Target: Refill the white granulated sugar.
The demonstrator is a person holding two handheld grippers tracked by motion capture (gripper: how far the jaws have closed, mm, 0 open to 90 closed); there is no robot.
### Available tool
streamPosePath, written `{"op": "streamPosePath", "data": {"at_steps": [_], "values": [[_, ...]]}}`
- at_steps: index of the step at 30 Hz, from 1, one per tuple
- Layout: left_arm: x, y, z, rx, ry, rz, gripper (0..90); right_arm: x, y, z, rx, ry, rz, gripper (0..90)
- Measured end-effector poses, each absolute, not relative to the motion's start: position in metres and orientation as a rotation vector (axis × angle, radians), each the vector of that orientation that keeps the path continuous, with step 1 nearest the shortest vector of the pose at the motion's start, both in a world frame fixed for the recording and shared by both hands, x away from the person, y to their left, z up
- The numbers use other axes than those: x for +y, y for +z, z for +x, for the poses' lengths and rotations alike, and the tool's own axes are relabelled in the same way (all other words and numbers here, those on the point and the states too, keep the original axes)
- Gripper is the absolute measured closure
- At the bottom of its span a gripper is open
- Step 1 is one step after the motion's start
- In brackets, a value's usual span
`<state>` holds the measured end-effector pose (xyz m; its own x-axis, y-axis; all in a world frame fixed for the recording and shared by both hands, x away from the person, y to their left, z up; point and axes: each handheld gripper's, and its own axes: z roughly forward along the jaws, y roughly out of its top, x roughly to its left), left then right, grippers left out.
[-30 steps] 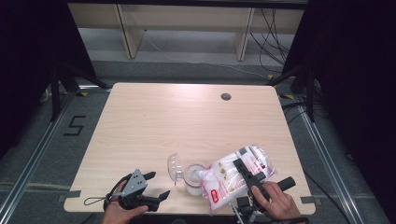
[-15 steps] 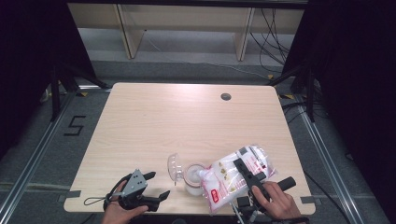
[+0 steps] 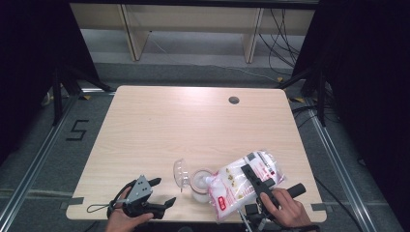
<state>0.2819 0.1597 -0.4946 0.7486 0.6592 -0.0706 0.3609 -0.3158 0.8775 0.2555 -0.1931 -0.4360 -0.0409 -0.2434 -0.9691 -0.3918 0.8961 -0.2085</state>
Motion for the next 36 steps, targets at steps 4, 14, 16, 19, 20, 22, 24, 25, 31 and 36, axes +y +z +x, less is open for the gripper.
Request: {"op": "streamPosePath", "data": {"at_steps": [4,14,16,19,20,22,24,25,31,36], "values": [[0.1597,-0.4944,0.2818,0.777,0.373,1.939,17.0,-0.1934,-0.4362,0.2548,1.643,0.116,-0.490,67.0],[0.1597,-0.4942,0.2816,0.779,0.377,1.942,17.0,-0.1925,-0.4345,0.2543,1.628,0.102,-0.510,67.0],[0.1597,-0.4943,0.2816,0.780,0.375,1.940,17.0,-0.1933,-0.4364,0.2554,1.627,0.127,-0.499,67.0],[0.1597,-0.4944,0.2818,0.776,0.373,1.939,17.0,-0.1935,-0.4360,0.2550,1.639,0.118,-0.492,67.0],[0.1598,-0.4943,0.2818,0.775,0.375,1.941,17.0,-0.1935,-0.4363,0.2549,1.642,0.118,-0.490,67.0],[0.1597,-0.4943,0.2817,0.776,0.375,1.941,17.0,-0.1934,-0.4361,0.2548,1.641,0.116,-0.490,67.0],[0.1598,-0.4942,0.2816,0.778,0.377,1.943,17.0,-0.1934,-0.4359,0.2552,1.627,0.124,-0.498,67.0],[0.1597,-0.4942,0.2816,0.778,0.377,1.943,17.0,-0.1930,-0.4351,0.2549,1.608,0.116,-0.516,67.0],[0.1597,-0.4942,0.2816,0.777,0.377,1.944,17.0,-0.1927,-0.4360,0.2534,1.632,0.109,-0.487,67.0],[0.1597,-0.4942,0.2816,0.776,0.376,1.946,17.0,-0.1921,-0.4351,0.2537,1.621,0.098,-0.508,67.0]]}}
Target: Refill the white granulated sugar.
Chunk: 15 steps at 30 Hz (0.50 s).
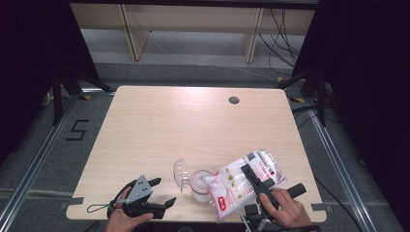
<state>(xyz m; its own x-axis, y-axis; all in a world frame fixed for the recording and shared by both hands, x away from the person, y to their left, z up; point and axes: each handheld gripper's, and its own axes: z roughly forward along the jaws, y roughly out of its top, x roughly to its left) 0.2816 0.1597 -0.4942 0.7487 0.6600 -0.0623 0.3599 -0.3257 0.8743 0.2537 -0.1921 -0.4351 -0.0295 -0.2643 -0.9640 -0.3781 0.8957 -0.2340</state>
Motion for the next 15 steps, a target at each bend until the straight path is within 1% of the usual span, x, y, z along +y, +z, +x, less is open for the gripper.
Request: {"op": "streamPosePath", "data": {"at_steps": [15], "values": [[0.1599,-0.4941,0.2820,0.770,0.381,1.949,17.0,-0.1905,-0.4329,0.2522,1.599,0.078,-0.527,67.0]]}}
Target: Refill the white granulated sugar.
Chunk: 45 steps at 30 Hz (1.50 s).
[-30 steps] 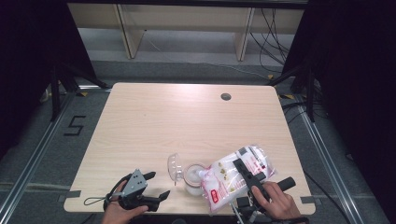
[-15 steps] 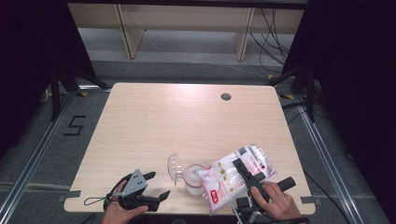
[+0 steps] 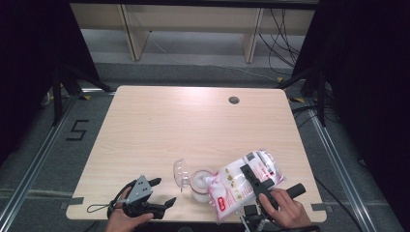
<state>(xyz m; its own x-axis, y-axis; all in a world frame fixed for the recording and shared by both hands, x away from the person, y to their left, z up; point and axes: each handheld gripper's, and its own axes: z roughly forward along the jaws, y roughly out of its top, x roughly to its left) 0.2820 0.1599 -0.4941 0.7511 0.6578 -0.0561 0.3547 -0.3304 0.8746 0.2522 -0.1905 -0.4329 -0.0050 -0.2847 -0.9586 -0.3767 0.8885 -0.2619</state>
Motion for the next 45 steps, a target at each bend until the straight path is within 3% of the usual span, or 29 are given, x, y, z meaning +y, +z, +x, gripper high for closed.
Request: {"op": "streamPosePath", "data": {"at_steps": [45], "values": [[0.1595,-0.4945,0.2818,0.777,0.375,1.944,17.0,-0.1933,-0.4334,0.2546,1.598,0.107,-0.522,67.3]]}}
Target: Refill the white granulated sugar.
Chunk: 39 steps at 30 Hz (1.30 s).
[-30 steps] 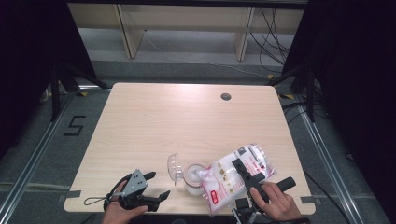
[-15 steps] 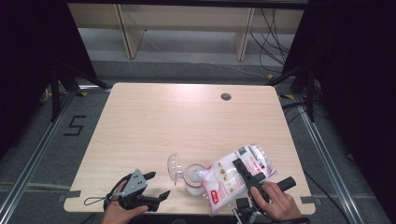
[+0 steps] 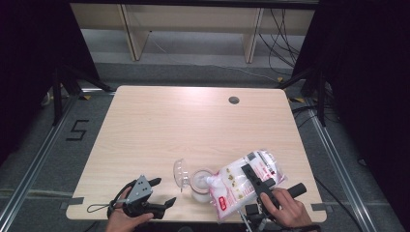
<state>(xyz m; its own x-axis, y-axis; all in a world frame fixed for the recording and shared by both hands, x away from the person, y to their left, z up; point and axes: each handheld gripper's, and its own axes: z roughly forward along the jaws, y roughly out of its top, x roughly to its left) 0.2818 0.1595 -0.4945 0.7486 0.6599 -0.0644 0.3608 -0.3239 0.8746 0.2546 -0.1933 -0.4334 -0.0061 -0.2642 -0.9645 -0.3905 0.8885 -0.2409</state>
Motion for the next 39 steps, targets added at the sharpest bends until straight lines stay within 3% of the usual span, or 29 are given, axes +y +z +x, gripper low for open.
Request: {"op": "streamPosePath", "data": {"at_steps": [9,10,19,25,39], "values": [[0.1599,-0.4940,0.2821,0.769,0.377,1.940,17.0,-0.1945,-0.4347,0.2556,1.617,0.107,-0.510,67.6],[0.1599,-0.4939,0.2820,0.770,0.377,1.940,17.0,-0.1980,-0.4418,0.2520,1.676,0.127,-0.376,67.6],[0.1606,-0.4934,0.2822,0.769,0.377,1.949,17.0,-0.1963,-0.4338,0.2561,1.630,0.089,-0.508,67.8],[0.1598,-0.4940,0.2820,0.769,0.376,1.942,17.0,-0.2009,-0.4426,0.2527,1.683,0.143,-0.351,67.8],[0.1599,-0.4938,0.2820,0.768,0.376,1.942,17.0,-0.1996,-0.4334,0.2576,1.639,0.132,-0.473,67.9]]}}
